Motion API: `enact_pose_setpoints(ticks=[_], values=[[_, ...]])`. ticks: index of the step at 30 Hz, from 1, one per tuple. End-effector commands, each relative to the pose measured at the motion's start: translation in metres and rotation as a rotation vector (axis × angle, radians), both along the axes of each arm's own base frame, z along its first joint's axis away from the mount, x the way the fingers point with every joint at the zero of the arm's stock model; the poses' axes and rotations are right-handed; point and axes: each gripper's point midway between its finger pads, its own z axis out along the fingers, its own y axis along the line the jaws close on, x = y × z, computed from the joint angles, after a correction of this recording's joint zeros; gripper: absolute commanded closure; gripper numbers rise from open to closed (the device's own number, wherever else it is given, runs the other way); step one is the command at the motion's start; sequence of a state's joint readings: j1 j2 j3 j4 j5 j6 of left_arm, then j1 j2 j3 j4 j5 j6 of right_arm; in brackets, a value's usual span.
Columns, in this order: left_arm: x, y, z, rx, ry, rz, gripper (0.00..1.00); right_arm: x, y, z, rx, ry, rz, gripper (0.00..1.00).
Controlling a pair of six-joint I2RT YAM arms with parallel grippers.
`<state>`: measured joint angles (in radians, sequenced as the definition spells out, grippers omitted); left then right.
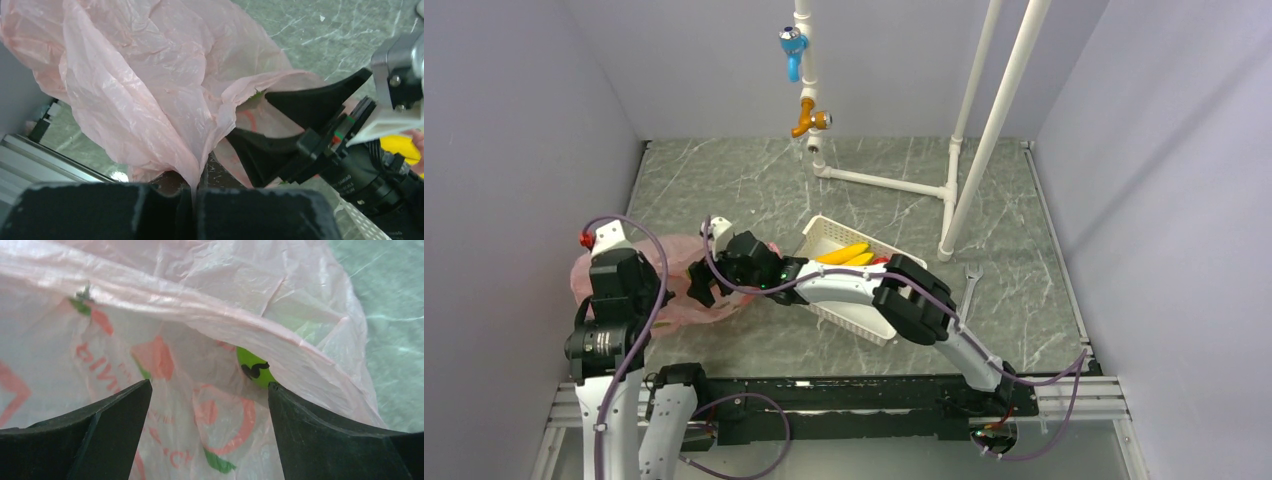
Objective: Take the fake fruits out of the plastic bag
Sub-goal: Take out the fake fruit from the plastic bag.
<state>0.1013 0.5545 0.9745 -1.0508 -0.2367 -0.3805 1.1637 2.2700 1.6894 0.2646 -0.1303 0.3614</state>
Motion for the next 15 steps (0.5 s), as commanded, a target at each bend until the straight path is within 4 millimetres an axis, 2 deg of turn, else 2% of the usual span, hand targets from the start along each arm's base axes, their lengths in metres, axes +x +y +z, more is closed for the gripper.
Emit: enact_pose_setpoints(ticks=[1, 4, 10, 15], values=[[0.01, 0.002, 0.009, 0.033, -0.018, -0.025, 1.0, 0.027, 0.012, 0.0, -0.053, -0.075, -0.141, 0.11], [0.008, -0.002, 0.01, 0.029, -0.02, -0.056, 1.0, 0.046, 0.016, -0.008, -0.098, -0.094, -0.229, 0.12], [0.006, -0.013, 0.012, -0.007, -0.041, -0.103, 1.0, 0.054, 0.029, -0.013, -0.114, -0.12, -0.262, 0.11], [0.005, -0.039, 0.02, -0.102, -0.091, -0.197, 1.0, 0.059, 0.026, 0.003, -0.085, -0.112, -0.307, 0.09]])
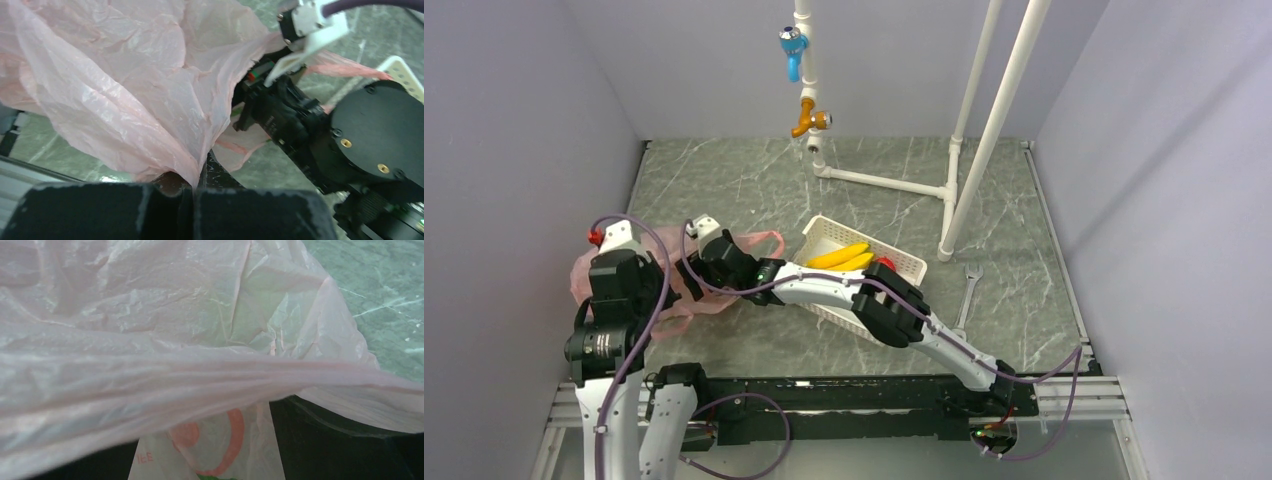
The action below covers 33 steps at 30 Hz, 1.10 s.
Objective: Take the fake fruits out of the plastic bag
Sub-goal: Take out the fake fruit from the plastic bag.
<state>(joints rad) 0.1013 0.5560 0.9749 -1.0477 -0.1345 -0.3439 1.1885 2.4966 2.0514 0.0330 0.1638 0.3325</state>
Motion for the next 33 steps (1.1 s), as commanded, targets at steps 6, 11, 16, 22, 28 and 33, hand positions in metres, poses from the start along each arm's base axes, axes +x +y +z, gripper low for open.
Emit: enact_pose_setpoints(ticks=[6, 11, 16, 22, 28, 33], values=[[-0.007, -0.045, 0.077, -0.138, -0.244, -0.181, 1.0, 0.003, -0.006, 0.068, 0.082, -0.029, -0.059, 0.08], [-0.014, -0.052, 0.103, -0.126, -0.303, -0.237, 1.0, -0.01, -0.021, 0.081, 0.073, -0.019, -0.064, 0.08], [-0.018, -0.062, 0.1, -0.125, -0.301, -0.31, 1.0, -0.037, -0.028, 0.095, 0.051, -0.062, -0.006, 0.05], [-0.021, -0.067, 0.104, -0.11, -0.329, -0.359, 1.0, -0.077, -0.023, 0.081, 0.026, -0.018, 0.175, 0.03], [-0.018, -0.06, 0.086, -0.094, -0.296, -0.32, 1.0, -0.087, -0.013, 0.039, -0.057, -0.032, 0.277, 0.0], [-0.017, -0.065, 0.086, -0.117, -0.3, -0.34, 1.0, -0.076, 0.0, 0.02, -0.089, -0.099, 0.288, 0.0]])
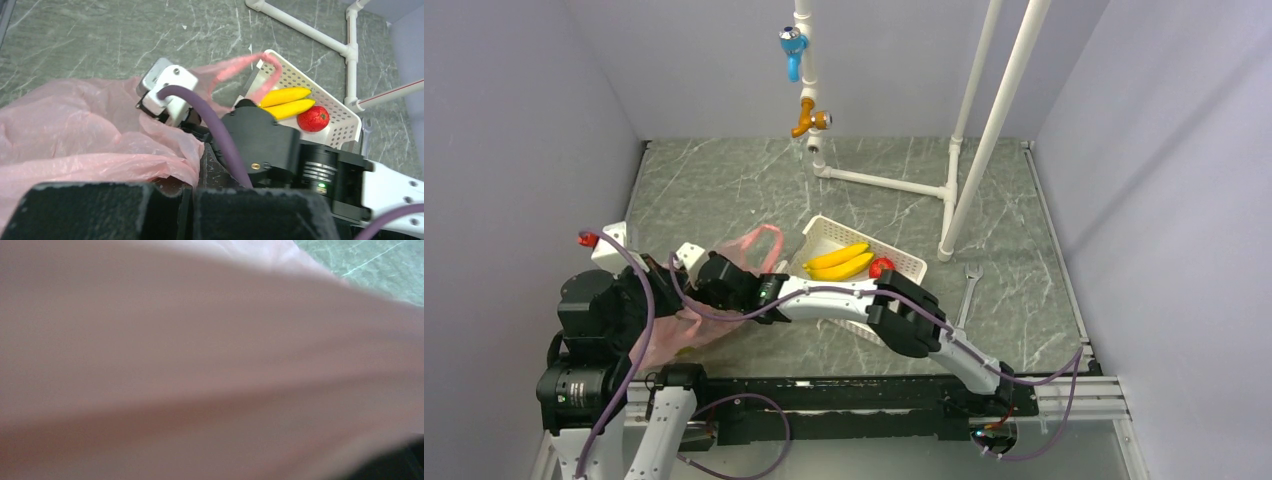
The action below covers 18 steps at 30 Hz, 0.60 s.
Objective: Take the fake fruits out of the plastic bag
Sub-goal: Take out the fake fruit from the plastic bag.
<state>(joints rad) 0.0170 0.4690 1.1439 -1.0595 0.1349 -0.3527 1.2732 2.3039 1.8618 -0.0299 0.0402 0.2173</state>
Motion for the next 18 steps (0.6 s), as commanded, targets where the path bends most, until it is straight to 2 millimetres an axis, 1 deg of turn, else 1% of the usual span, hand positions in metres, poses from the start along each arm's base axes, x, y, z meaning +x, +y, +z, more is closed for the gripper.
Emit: enact_pose_setpoints(ticks=[1, 4, 7, 8, 12, 14, 16, 18], values=[[0.002, -0.004, 0.012, 0.001, -0.051, -0.024, 1.0, 0.012, 0.017, -0.011, -0.012, -0.086, 0.035, 0.0], [0.001, -0.005, 0.014, -0.005, -0.053, -0.03, 1.0, 0.024, 0.022, -0.026, -0.042, -0.136, 0.006, 0.0], [0.0, -0.009, 0.015, -0.018, -0.055, -0.046, 1.0, 0.044, 0.023, -0.036, -0.076, -0.189, -0.082, 0.0], [0.0, -0.009, 0.015, -0.021, -0.054, -0.049, 1.0, 0.046, 0.024, -0.039, -0.086, -0.201, -0.086, 0.0], [0.0, -0.011, 0.015, -0.025, -0.052, -0.056, 1.0, 0.051, 0.028, -0.048, -0.084, -0.242, -0.078, 0.0], [0.0, -0.012, 0.016, -0.031, -0.052, -0.062, 1.0, 0.052, 0.03, -0.056, -0.09, -0.244, -0.074, 0.03], [-0.001, -0.013, 0.017, -0.035, -0.055, -0.067, 1.0, 0.052, 0.035, -0.056, -0.069, -0.253, -0.069, 0.06], [-0.002, -0.014, 0.017, -0.036, -0.053, -0.069, 1.0, 0.053, 0.038, -0.062, -0.065, -0.255, -0.07, 0.08]])
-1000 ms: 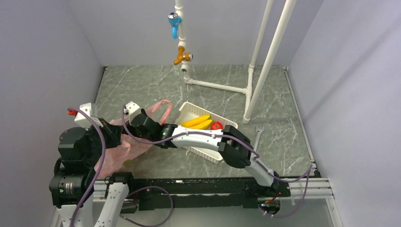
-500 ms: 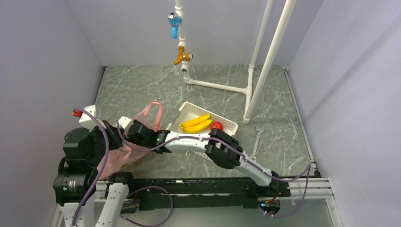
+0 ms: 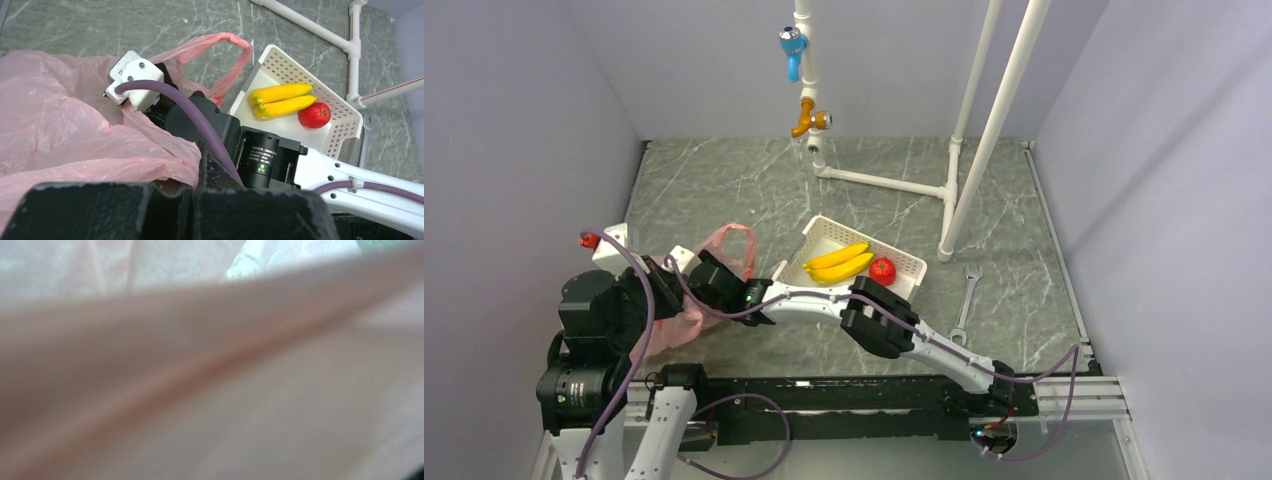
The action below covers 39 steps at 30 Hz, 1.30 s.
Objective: Take the fake fruits out of the plastic bag
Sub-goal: Take out the fake fruit from the plastic bag.
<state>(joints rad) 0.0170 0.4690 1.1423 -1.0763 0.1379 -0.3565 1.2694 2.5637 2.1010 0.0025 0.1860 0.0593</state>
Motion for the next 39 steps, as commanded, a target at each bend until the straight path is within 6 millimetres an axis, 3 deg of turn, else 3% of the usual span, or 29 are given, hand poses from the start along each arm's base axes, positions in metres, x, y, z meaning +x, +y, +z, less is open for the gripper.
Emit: enact_pose_setpoints(ticks=[1, 6, 10, 12, 18, 20, 27, 30, 35, 39], values=[[0.0, -0.013, 0.022, -0.031, -0.072, -0.066, 1.0, 0.009, 0.008, -0.013, -0.004, -0.062, -0.01, 0.09], [-0.001, -0.012, 0.021, -0.028, -0.067, -0.06, 1.0, 0.013, 0.013, -0.025, -0.012, -0.065, -0.021, 0.08], [-0.001, -0.011, 0.021, -0.024, -0.068, -0.057, 1.0, 0.018, 0.017, -0.022, 0.001, -0.101, -0.019, 0.06], [-0.001, -0.009, 0.022, -0.018, -0.07, -0.049, 1.0, 0.02, 0.019, -0.015, 0.004, -0.117, -0.016, 0.14], [0.0, -0.002, 0.017, 0.001, -0.065, -0.012, 1.0, 0.016, 0.009, 0.039, 0.088, -0.14, -0.025, 0.45], [0.001, 0.001, 0.015, 0.006, -0.063, 0.006, 1.0, 0.014, 0.003, 0.059, 0.12, -0.142, -0.028, 0.51], [-0.002, 0.021, 0.012, 0.043, -0.064, 0.112, 1.0, 0.001, -0.026, 0.118, 0.246, -0.149, -0.019, 0.55], [-0.004, 0.027, 0.012, 0.054, -0.071, 0.145, 1.0, -0.002, -0.044, 0.132, 0.273, -0.132, -0.052, 0.54], [-0.001, 0.015, 0.026, 0.036, -0.135, 0.079, 1.0, -0.003, -0.077, 0.139, 0.265, -0.138, -0.108, 0.54], [0.008, 0.019, 0.008, 0.056, -0.098, 0.091, 1.0, -0.013, -0.095, 0.149, 0.279, -0.118, -0.094, 0.54]])
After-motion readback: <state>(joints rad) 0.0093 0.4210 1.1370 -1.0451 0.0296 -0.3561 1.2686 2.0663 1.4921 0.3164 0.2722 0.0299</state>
